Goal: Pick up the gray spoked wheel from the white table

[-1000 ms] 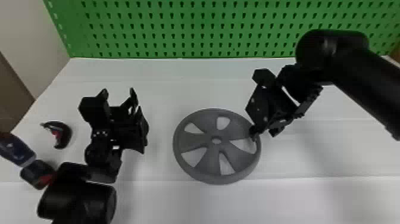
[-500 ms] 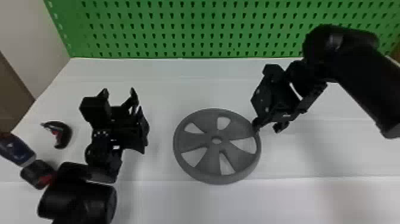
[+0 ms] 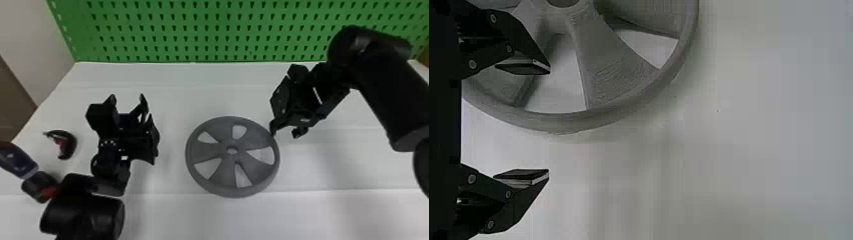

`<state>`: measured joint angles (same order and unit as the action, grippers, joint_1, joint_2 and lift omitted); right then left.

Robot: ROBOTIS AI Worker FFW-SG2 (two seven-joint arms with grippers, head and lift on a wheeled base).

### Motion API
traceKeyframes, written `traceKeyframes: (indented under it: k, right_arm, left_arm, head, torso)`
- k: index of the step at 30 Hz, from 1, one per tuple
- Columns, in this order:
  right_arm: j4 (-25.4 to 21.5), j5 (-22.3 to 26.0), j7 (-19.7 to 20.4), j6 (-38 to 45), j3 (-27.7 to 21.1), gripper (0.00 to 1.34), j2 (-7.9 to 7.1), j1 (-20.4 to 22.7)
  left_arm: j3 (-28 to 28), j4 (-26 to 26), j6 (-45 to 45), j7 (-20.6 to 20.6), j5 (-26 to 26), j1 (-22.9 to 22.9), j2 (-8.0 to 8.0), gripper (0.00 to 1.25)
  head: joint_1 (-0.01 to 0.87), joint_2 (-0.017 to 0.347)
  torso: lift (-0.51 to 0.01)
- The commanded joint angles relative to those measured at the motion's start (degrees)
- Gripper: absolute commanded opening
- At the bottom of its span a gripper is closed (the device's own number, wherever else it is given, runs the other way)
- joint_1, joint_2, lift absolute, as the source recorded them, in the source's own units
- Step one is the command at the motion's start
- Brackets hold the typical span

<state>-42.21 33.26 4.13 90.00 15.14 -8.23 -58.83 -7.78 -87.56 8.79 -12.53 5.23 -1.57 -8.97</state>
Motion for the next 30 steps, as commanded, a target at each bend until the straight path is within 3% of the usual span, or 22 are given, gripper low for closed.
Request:
traceKeyframes:
  k: [1,9,15,22,30]
  right_arm:
    - [-0.06,-5.58,0.0,0.08,-4.77,0.82,2.17,0.73]
    - [-0.59,-12.08,0.0,0.08,-9.69,0.82,4.02,1.7]
    - [-1.73,-12.17,0.0,0.08,-13.12,0.82,4.37,3.19]
    - [-3.31,-11.47,0.0,0.08,-11.1,0.82,4.98,3.9]
    - [-3.31,-9.88,0.0,0.08,-6.71,0.82,4.28,3.55]
  left_arm:
    - [0.05,0.03,0.0,0.05,0.05,0.08,0.0,0.75]
    - [0.14,-0.06,0.0,0.05,0.05,0.16,0.0,0.75]
    - [0.23,-0.06,0.0,0.05,0.05,0.25,-0.08,0.75]
    - [0.23,-0.06,0.09,-0.04,0.05,0.34,-0.17,0.75]
    - [0.23,0.03,0.09,0.05,0.13,0.34,-0.17,0.75]
  head:
    - [0.77,0.044]
    - [0.77,0.044]
    - [0.77,0.044]
    - [0.77,0.044]
    - [0.77,0.044]
  torso:
    - [-0.098]
    - [-0.098]
    - [-0.098]
    - [-0.098]
    - [-0.098]
